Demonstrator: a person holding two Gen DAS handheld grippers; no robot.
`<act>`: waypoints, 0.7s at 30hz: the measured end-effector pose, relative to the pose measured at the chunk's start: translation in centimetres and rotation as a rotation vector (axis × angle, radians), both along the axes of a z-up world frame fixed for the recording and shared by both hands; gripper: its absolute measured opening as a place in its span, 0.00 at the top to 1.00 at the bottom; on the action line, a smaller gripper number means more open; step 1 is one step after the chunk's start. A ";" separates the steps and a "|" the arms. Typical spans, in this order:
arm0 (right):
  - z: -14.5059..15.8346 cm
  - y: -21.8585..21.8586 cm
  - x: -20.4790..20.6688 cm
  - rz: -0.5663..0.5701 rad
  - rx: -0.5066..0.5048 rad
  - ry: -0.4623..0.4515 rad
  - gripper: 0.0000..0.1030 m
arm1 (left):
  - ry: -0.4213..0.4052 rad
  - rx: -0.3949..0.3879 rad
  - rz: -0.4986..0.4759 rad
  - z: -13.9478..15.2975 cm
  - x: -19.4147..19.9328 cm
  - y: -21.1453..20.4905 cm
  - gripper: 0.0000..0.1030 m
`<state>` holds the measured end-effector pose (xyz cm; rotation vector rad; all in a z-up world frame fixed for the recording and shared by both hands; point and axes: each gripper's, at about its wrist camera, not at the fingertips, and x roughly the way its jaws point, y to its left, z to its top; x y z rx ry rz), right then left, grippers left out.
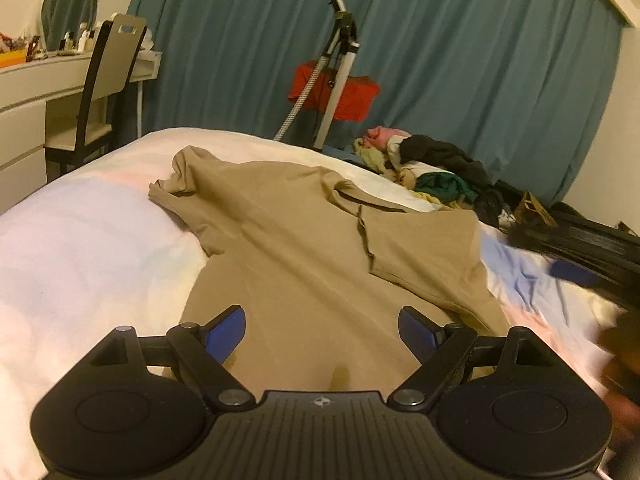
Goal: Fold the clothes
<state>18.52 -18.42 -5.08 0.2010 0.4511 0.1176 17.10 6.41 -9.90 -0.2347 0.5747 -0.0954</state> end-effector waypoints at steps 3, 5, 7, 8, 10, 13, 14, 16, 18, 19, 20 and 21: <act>0.5 -2.6 -7.0 -0.031 0.053 0.008 0.17 | 0.005 0.039 -0.022 0.0 -1.4 -1.3 0.17; 0.3 -3.8 -10.8 -0.075 0.070 0.015 0.17 | 0.012 0.070 -0.039 -0.2 -2.4 -2.4 0.17; -0.1 -4.7 -13.6 -0.116 0.088 0.017 0.17 | 0.018 0.101 -0.056 -0.3 -3.3 -3.4 0.17; -0.3 -5.1 -14.7 -0.131 0.096 0.015 0.17 | 0.021 0.117 -0.064 -0.3 -3.8 -4.0 0.17; -0.3 -6.1 -16.5 -0.163 0.109 0.010 0.17 | 0.027 0.148 -0.081 -0.5 -4.8 -5.0 0.17; 0.4 -8.5 -18.9 -0.206 0.149 -0.031 0.17 | 0.048 0.172 -0.124 -0.7 -6.2 -7.0 0.17; 0.8 -9.5 -19.6 -0.223 0.161 -0.054 0.17 | 0.066 0.167 -0.151 -0.8 -6.7 -8.1 0.17; 1.4 -11.5 -21.1 -0.261 0.171 -0.097 0.17 | 0.100 0.155 -0.207 -0.8 -7.7 -10.2 0.17; 1.5 -13.5 -22.5 -0.311 0.170 -0.124 0.17 | 0.135 0.144 -0.262 -0.9 -8.6 -12.4 0.17; 1.4 -14.5 -23.1 -0.339 0.169 -0.134 0.17 | 0.153 0.136 -0.289 -0.9 -9.1 -13.6 0.18; 1.2 -15.6 -23.7 -0.367 0.170 -0.142 0.17 | 0.173 0.124 -0.318 -0.9 -9.4 -14.9 0.18; 0.9 -16.7 -24.2 -0.397 0.180 -0.144 0.17 | 0.194 0.112 -0.348 -0.9 -9.8 -16.3 0.19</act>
